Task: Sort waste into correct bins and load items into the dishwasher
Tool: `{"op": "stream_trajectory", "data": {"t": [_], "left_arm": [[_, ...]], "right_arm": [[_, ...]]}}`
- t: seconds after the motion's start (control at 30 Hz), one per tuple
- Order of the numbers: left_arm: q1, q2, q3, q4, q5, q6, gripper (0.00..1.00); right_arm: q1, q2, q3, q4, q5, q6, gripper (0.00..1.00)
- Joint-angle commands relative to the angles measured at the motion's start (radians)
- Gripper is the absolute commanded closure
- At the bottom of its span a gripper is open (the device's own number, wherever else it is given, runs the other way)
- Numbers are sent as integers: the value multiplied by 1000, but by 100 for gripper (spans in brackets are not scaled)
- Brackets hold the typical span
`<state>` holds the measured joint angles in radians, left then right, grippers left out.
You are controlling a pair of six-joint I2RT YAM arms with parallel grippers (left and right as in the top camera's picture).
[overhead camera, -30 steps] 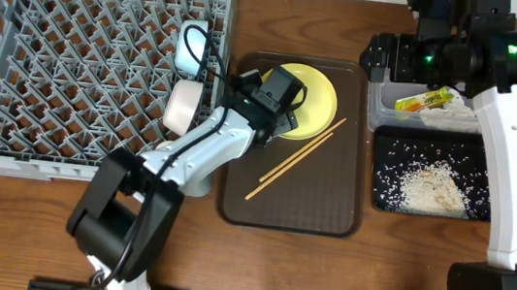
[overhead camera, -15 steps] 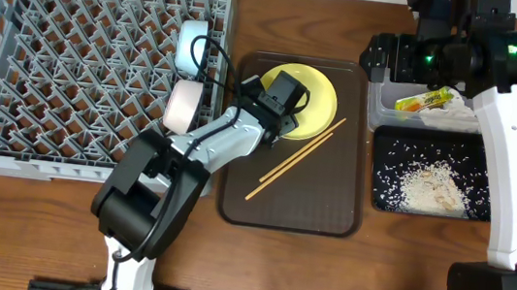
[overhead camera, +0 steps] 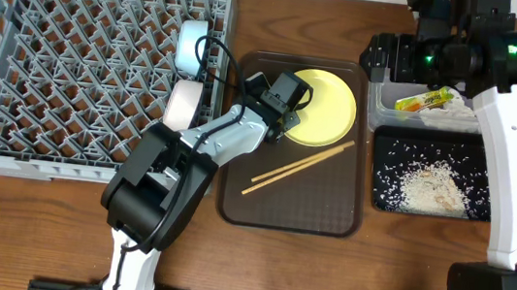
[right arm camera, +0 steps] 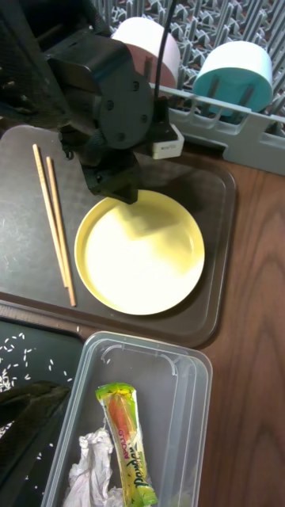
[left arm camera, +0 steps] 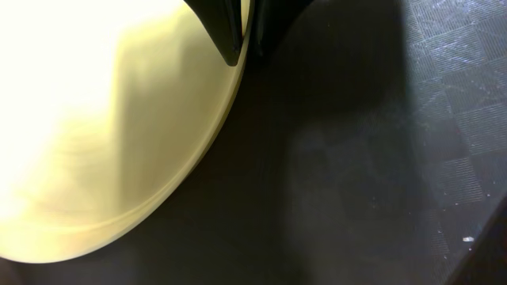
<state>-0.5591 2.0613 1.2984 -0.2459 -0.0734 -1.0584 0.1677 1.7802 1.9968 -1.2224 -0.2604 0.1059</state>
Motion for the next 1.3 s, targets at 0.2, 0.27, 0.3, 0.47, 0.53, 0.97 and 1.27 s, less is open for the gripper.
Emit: {"op": "stream_trajectory", "data": {"t": [0.2, 0.27, 0.3, 0.47, 0.53, 0.97, 1.27], "left_arm": [[13, -67, -18, -2, -48, 194, 93], [13, -114, -18, -2, -81, 291, 92], [13, -142, -18, -3, -96, 348, 93], [13, -236, -18, -8, -103, 537, 93], [13, -256, -18, -13, -104, 571, 93], [12, -158, -18, -68, -12, 154, 36], [13, -93, -18, -55, 14, 159, 39]], "right_arm": [[10, 6, 3, -1, 2, 2, 1], [10, 6, 3, -1, 2, 2, 1], [10, 6, 3, -1, 2, 2, 1], [10, 6, 3, -1, 2, 2, 1], [10, 6, 3, -1, 2, 2, 1], [10, 6, 3, -1, 2, 2, 1], [10, 6, 3, -1, 2, 2, 1]]}}
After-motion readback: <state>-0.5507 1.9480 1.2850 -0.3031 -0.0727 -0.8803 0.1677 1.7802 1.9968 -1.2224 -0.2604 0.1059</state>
